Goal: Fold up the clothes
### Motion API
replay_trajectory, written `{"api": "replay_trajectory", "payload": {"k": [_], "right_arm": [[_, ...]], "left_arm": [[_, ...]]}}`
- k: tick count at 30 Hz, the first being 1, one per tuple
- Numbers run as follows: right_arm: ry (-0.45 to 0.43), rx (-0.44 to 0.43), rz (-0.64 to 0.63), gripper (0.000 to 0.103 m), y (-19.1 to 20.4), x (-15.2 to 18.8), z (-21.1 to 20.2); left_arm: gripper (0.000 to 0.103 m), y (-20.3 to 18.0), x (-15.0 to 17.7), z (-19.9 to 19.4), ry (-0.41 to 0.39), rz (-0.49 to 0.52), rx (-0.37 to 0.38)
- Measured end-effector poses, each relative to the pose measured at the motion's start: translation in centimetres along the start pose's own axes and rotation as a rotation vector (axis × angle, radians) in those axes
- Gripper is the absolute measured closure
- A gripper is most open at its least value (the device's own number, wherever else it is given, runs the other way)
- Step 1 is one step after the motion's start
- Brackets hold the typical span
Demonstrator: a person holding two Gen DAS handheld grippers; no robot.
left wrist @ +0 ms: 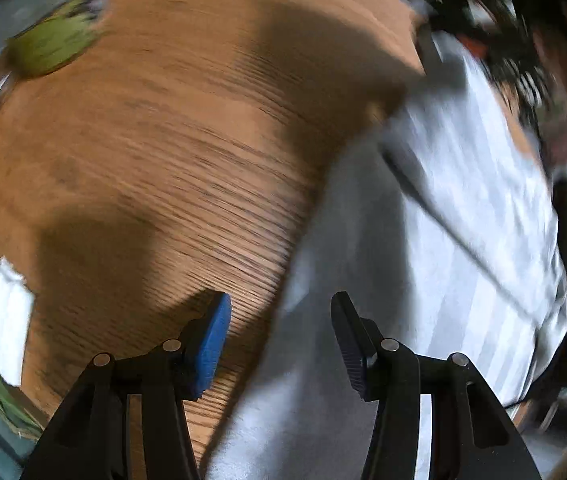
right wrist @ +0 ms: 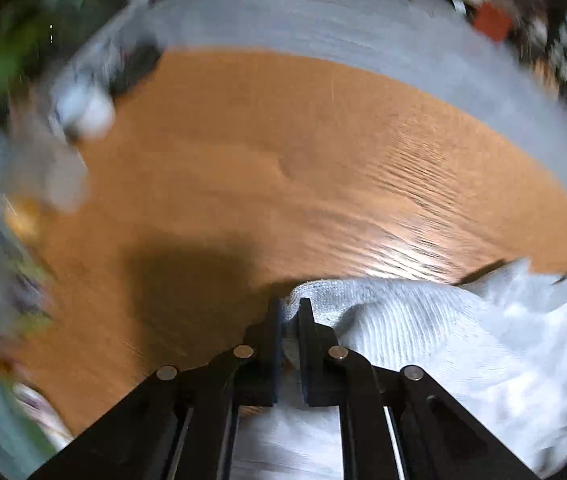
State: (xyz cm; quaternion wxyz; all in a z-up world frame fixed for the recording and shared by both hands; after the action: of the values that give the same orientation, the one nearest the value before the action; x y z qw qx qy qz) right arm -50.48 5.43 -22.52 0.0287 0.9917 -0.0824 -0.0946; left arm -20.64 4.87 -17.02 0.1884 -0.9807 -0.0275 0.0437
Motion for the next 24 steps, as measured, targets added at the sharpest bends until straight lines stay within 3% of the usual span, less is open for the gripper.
{"api": "replay_trajectory", "payload": {"k": [3,6,10,11,13,14,16,17,19,22,24], "right_arm": [[-0.056,-0.22,0.239,0.095,-3.9,-2.1,-1.2],[-0.158,-0.465,0.588,0.095,-10.4,-3.0,-1.0],[-0.254,-0.688,0.831,0.095,-13.7,-3.1,-0.3],[-0.267,-0.72,0.84,0.09,-13.7,-3.1,-0.3],[-0.258,-0.795,0.814,0.071,-12.1,-3.2,-0.2],[-0.221,-0.835,0.777,0.042,-10.7,-3.5,-0.4],[-0.163,-0.902,0.689,0.037,-9.3,-3.7,-2.1],[-0.177,-0.913,0.637,0.037,-9.2,-3.8,-3.4],[-0.257,-0.84,0.528,0.037,-9.8,-3.1,-5.7],[-0.38,-0.59,0.359,0.037,-12.9,0.3,-8.9],[-0.413,-0.385,0.258,0.038,-15.7,3.7,-10.2]], "left_arm": [[0.049,-0.9,0.3,0.4,0.013,0.041,-0.027],[0.049,-0.8,0.1,0.3,0.003,0.028,-0.028],[0.049,-0.8,-0.2,-0.2,-0.028,0.006,-0.022],[0.049,-1.1,-0.2,-0.2,-0.034,0.008,-0.014],[0.049,-1.4,-0.3,-0.3,-0.038,0.011,0.008],[0.049,-1.4,-0.4,-0.4,-0.046,0.004,0.018],[0.049,-1.3,-0.7,-0.6,-0.063,-0.012,0.037],[0.049,-1.1,-1.0,-0.9,-0.082,-0.029,0.045],[0.05,-0.4,-1.7,-1.7,-0.143,-0.068,0.069],[0.052,0.0,-3.2,-2.7,-0.268,-0.12,0.19],[0.076,-0.1,-4.1,-2.8,-0.331,-0.144,0.254]]}}
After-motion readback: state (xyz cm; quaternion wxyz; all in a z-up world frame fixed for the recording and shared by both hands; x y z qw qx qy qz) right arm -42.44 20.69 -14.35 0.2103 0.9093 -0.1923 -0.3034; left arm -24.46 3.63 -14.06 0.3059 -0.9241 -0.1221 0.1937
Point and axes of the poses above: each gripper's, at about its wrist camera, not at the fingertips, and z roughly the way its jaws point, y to its left, x to its underside, the point moved 6 cm from there along z, roughly the way its jaws point, and after that the axes turned 8 degrees about x, right-handed, at the moved point
